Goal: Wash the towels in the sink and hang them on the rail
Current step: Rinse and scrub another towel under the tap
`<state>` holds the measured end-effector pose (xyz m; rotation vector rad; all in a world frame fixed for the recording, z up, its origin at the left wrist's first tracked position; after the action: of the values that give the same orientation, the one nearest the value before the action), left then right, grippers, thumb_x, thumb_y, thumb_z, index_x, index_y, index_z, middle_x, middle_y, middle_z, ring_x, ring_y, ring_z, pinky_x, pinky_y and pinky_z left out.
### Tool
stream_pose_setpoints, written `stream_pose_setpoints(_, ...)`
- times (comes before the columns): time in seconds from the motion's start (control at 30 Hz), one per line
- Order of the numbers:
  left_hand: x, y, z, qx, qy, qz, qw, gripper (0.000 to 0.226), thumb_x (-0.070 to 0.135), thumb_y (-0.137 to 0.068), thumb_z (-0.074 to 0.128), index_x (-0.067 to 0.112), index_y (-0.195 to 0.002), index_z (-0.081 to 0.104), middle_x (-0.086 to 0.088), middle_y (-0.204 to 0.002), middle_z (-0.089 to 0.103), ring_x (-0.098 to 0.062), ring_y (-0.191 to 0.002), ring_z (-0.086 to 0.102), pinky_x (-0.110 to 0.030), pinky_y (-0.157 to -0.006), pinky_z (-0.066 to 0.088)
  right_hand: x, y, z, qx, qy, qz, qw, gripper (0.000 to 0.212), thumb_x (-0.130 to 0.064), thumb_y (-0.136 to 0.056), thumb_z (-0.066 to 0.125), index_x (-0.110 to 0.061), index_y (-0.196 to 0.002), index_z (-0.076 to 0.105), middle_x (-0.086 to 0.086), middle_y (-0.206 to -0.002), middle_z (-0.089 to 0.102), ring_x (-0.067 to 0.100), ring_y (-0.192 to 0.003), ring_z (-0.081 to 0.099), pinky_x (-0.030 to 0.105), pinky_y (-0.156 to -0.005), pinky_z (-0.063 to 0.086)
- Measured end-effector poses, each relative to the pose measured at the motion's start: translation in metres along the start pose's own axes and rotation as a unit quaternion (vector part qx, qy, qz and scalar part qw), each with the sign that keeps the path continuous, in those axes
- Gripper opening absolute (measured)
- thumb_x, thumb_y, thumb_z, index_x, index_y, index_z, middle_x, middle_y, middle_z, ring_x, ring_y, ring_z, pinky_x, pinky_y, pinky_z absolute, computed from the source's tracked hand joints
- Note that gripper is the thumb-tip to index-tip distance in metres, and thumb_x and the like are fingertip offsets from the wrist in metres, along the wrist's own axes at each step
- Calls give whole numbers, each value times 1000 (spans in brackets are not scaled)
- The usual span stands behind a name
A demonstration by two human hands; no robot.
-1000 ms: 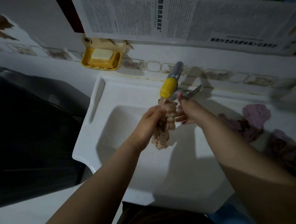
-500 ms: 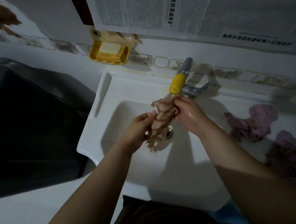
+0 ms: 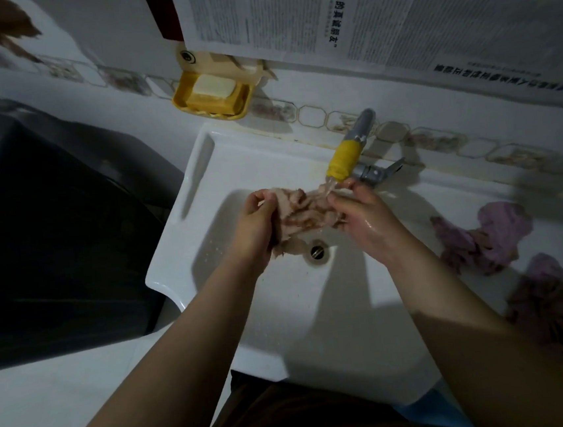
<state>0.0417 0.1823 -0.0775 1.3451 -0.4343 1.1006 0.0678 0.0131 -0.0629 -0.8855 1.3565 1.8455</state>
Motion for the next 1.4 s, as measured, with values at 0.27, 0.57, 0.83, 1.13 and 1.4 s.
stream_pose_setpoints(0.27,-15,10,22,-84,-97,-102,986,57,50,-91,55,0,-119,56,-24,-109,68,-36,-102,66,-51,-93,52,0,0,12,72,12,-47,996,1,-10,-93,56,-11,-94,56,6,-87,64,16,-79,63,31,-72,50)
stream_pose_setpoints(0.57,-11,6,67,33,-47,-133,989,56,48,-97,45,-5,-104,63,-13,-70,60,-30,-75,66,-42,-71,54,-12,-11,26,206,384,-92,896,44,-49,-95,43,-13,-78,62,11,-76,65,30,-81,65,35,-70,50)
stream_pose_setpoints(0.83,-15,-2,68,25,-72,-175,982,54,57,-92,47,8,-71,58,-18,-64,57,-24,-41,59,-27,-39,48,-8,-24,23,204,410,-54,887,45,-42,-96,45,-7,-72,59,20,-89,68,33,-88,65,42,-76,52)
stream_pose_setpoints(1.13,-13,-1,73,0,-37,-150,988,51,45,-100,41,-1,-95,61,-20,-83,66,-25,-73,65,-22,-57,54,-13,-15,19,193,472,-111,853,44,-37,-99,39,-3,-87,65,23,-91,67,38,-88,62,37,-72,46)
stream_pose_setpoints(1.4,-7,-8,29,-64,-70,-85,992,22,19,-102,42,9,-98,61,-15,-92,64,-22,-80,62,-33,-72,53,-6,-32,-10,99,241,5,966,23,-41,-99,40,-27,-99,57,4,-111,62,22,-103,60,35,-91,47)
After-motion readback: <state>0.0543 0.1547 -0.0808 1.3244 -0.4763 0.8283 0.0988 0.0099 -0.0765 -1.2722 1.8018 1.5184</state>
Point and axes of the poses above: each hand's wrist, its own y-axis away from the middle knuckle, its own z-axis out of the palm, x = y × z, the point moved 3 cm from there along -y, towards the middle knuckle
